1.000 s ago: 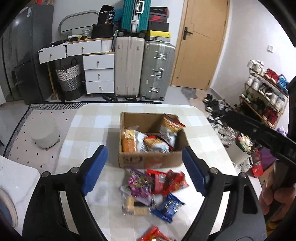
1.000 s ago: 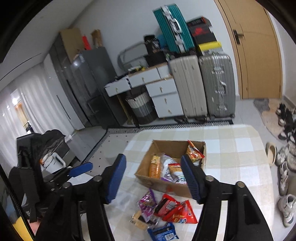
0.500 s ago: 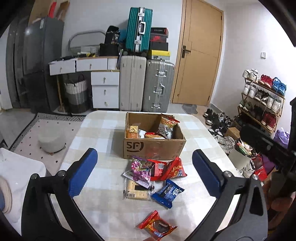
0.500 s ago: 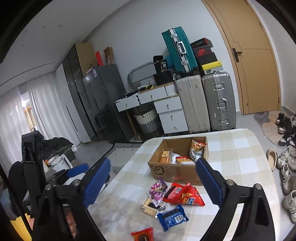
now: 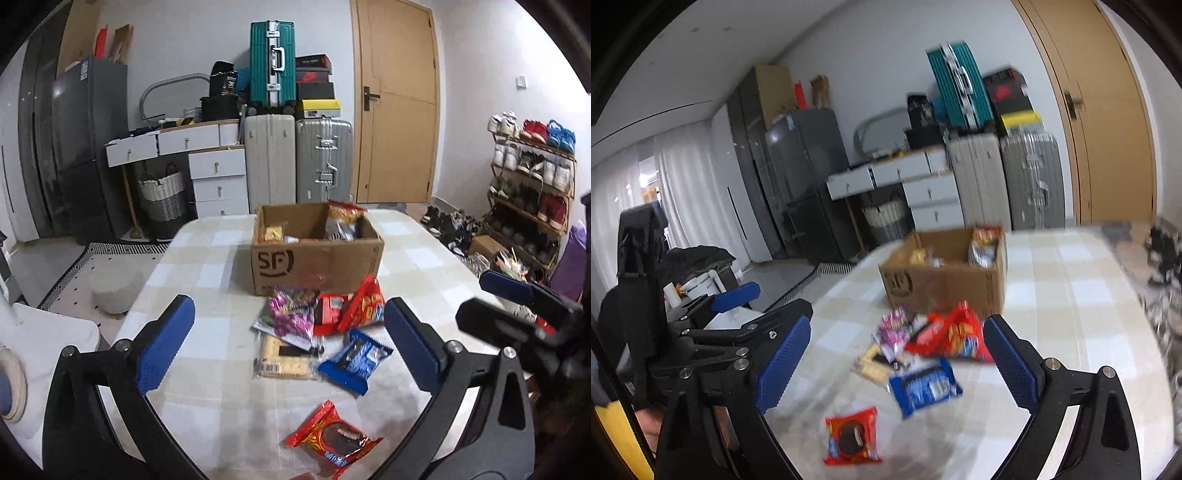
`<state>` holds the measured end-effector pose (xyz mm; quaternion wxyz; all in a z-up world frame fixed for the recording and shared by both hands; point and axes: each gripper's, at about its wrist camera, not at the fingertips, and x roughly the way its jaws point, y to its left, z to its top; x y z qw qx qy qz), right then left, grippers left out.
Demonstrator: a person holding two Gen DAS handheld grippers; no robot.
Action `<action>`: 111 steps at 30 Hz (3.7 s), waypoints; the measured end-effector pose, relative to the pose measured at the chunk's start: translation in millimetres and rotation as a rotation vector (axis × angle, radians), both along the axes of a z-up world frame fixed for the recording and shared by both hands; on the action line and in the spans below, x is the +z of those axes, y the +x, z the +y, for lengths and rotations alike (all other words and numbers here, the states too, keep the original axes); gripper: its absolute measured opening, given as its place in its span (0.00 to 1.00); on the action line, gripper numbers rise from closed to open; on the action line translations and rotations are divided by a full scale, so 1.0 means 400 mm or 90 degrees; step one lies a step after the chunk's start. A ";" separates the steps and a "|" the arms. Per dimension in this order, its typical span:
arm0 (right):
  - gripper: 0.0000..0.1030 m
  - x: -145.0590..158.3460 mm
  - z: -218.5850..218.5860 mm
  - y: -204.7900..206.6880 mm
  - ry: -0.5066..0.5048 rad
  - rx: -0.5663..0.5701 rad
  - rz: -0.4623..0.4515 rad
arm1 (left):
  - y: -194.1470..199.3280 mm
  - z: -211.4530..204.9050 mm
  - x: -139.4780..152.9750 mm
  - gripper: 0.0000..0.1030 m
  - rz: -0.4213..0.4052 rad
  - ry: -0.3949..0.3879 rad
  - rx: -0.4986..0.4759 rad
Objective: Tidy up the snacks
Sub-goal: 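Move both open tools toward the remaining snacks on the table, then grasp the red cookie pack with the left tool while the right tool grasps the blue biscuit pack, then lift both packs and carry them over the cardboard box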
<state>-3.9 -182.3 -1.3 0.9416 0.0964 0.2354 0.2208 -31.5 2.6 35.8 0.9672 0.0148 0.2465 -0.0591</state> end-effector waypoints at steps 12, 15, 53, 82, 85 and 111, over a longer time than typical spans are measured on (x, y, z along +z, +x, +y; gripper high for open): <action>0.94 -0.033 -0.024 0.025 -0.002 0.000 0.032 | 0.083 0.005 -0.099 0.99 0.080 0.008 -0.043; 0.94 -0.030 -0.011 0.018 -0.013 0.004 0.028 | 0.089 0.017 -0.110 0.99 0.093 0.001 -0.039; 0.93 -0.038 -0.030 0.008 -0.014 -0.005 0.047 | 0.125 -0.035 -0.342 0.39 0.350 -0.093 -0.121; 0.85 -0.272 0.150 0.255 -0.240 0.075 0.211 | 0.118 0.318 -0.151 0.39 0.248 -0.351 -0.029; 0.67 -0.293 0.152 0.275 -0.245 0.080 0.230 | 0.119 0.309 -0.151 0.39 0.245 -0.352 -0.032; 0.44 -0.271 0.099 0.252 -0.138 0.094 0.255 | 0.137 0.274 -0.185 0.39 0.268 -0.329 -0.030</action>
